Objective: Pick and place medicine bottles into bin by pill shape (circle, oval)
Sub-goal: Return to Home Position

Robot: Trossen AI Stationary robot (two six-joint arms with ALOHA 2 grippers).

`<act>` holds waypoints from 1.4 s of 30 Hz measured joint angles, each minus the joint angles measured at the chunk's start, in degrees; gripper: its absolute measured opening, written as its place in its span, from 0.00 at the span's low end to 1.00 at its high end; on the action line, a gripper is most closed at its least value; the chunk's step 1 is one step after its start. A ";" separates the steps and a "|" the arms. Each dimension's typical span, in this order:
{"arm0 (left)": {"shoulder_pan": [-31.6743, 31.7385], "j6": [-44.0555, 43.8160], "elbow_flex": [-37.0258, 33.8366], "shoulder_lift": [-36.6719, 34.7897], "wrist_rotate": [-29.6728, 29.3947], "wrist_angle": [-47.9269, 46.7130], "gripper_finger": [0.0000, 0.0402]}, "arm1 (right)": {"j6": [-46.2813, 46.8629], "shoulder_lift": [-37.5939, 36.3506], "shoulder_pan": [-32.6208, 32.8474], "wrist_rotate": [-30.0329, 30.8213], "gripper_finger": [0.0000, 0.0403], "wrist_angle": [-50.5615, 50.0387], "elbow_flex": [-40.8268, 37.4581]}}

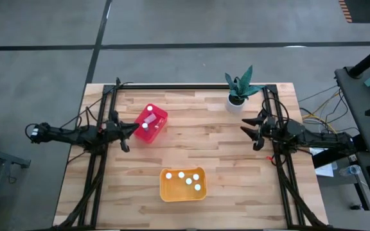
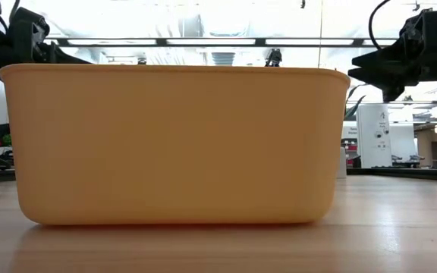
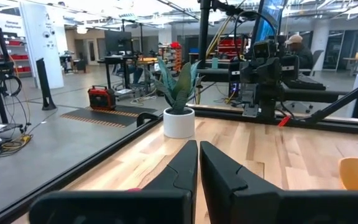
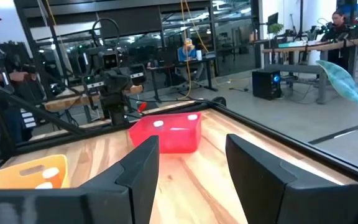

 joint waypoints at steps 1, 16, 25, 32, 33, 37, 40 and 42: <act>0.02 0.00 0.00 0.10 0.00 -0.05 0.00 | 0.02 0.00 0.00 0.00 0.44 0.00 0.00; 0.02 0.00 -0.07 0.72 0.02 0.03 0.00 | -0.16 0.24 0.00 0.00 0.44 0.00 -0.04; 0.02 0.00 -0.09 0.72 0.02 0.03 0.00 | -0.59 0.26 0.00 0.00 0.45 0.00 -0.04; 0.01 0.00 -0.11 0.81 0.02 0.03 0.00 | -0.60 0.26 0.00 0.01 0.46 0.00 -0.07; 0.01 0.00 -0.11 0.81 0.02 0.05 0.00 | -0.59 0.26 0.00 0.00 0.46 0.00 -0.07; 0.02 0.00 -0.11 0.81 0.02 0.04 0.00 | -0.61 0.26 0.00 0.00 0.45 0.00 -0.07; 0.01 0.00 -0.11 0.86 0.02 0.05 0.00 | -0.61 0.26 0.00 0.01 0.45 0.01 -0.07; 0.02 0.00 -0.11 0.87 0.02 0.03 0.00 | -0.61 0.26 0.00 0.00 0.46 0.00 -0.07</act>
